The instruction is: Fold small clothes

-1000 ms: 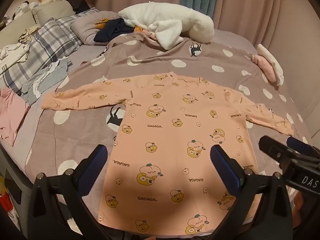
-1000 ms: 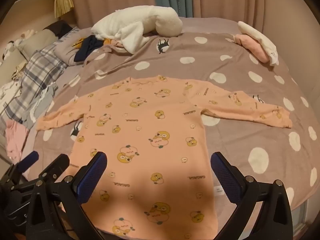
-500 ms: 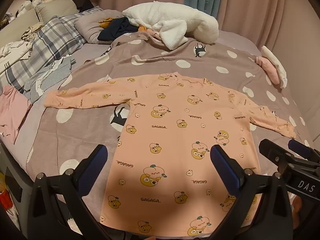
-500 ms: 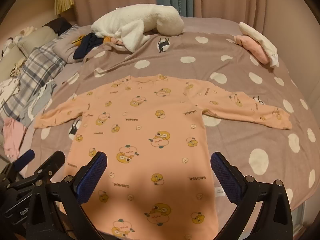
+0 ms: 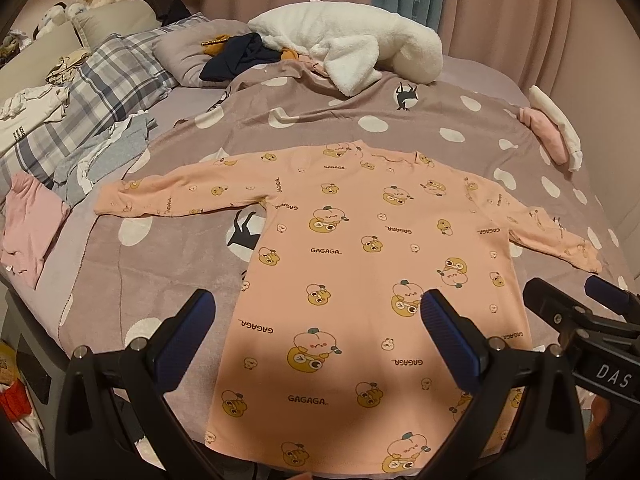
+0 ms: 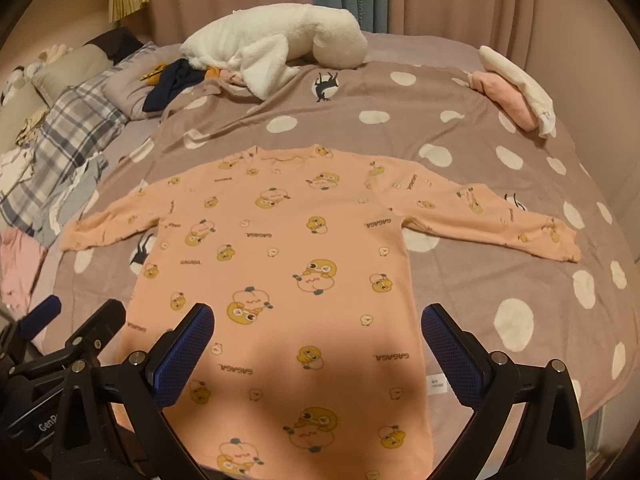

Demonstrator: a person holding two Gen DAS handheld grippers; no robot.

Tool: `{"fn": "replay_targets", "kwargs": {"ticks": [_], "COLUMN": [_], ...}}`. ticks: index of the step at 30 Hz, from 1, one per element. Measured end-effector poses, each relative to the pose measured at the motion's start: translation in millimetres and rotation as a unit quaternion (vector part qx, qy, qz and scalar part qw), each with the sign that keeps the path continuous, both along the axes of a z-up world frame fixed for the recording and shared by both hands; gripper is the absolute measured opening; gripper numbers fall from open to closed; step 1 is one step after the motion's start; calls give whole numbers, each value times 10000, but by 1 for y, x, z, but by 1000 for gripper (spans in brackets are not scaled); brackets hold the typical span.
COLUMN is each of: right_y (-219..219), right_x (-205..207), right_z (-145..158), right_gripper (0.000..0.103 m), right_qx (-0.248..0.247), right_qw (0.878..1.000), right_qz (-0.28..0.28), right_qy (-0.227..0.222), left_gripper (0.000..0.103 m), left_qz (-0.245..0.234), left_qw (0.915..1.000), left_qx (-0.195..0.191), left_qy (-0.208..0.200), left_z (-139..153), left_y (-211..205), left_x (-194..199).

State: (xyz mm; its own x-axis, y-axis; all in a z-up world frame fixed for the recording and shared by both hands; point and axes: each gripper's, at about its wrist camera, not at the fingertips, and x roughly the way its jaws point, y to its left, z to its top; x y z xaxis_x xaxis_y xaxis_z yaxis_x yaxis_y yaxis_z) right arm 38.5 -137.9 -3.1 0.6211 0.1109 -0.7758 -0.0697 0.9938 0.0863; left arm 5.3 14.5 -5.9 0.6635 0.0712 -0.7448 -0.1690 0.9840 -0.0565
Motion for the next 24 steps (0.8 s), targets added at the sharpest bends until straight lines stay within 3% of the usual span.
{"fn": "replay_targets", "kwargs": {"ticks": [24], "right_y": [-2], "right_x": [-1], "right_z": [-1], "right_gripper": [103], "right_qx": [-87], "right_qw": [10000], "right_qz": [-8], "right_qy": [22], "left_gripper": [103], "left_qz": [-26], "left_qw": [10000], "left_qx": [42], "left_qy": [53], "left_z": [-5], "left_y": [-5], "left_x": [1]}}
